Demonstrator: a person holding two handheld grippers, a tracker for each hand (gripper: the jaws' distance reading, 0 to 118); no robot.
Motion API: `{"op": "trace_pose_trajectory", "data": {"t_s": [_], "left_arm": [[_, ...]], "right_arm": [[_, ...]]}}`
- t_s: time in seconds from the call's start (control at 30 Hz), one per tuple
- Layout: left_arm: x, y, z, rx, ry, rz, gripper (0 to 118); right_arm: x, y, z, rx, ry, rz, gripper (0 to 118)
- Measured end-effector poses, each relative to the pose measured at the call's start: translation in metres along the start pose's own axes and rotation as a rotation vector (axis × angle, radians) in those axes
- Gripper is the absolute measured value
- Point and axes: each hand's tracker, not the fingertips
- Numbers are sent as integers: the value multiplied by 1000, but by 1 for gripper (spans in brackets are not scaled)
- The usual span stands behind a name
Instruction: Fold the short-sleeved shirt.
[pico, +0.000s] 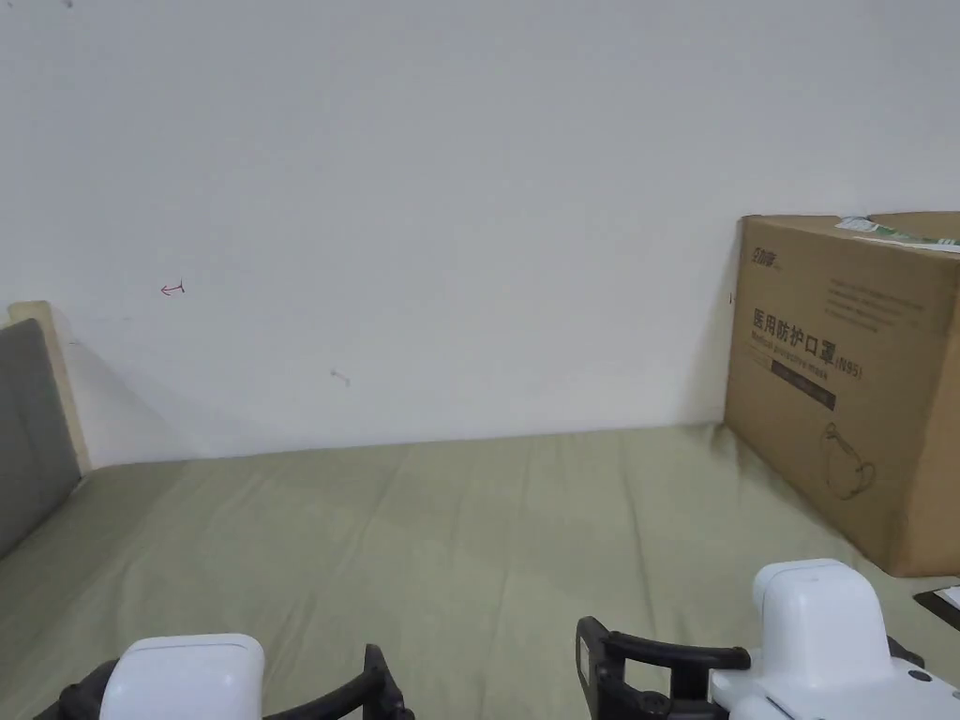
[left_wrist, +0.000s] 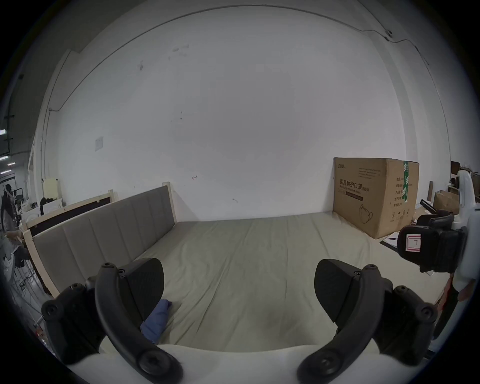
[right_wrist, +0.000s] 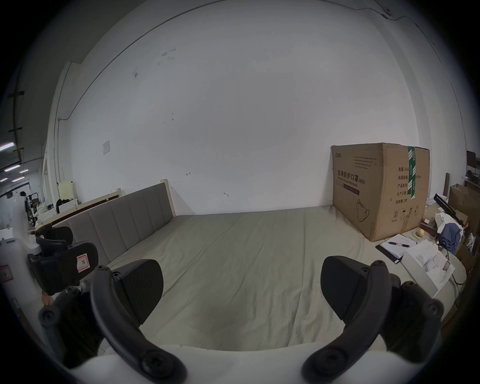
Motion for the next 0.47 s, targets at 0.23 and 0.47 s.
{"op": "trace_pose_trajectory", "data": {"t_s": [0.23, 0.47], "left_arm": [[-1, 0, -3, -7, 23, 14, 115], [-3, 1, 0, -33, 10, 42, 115]], "right_arm": [[-3, -2, -3, -10, 6, 6, 118], [1, -2, -2, -11, 3, -14, 118]]}}
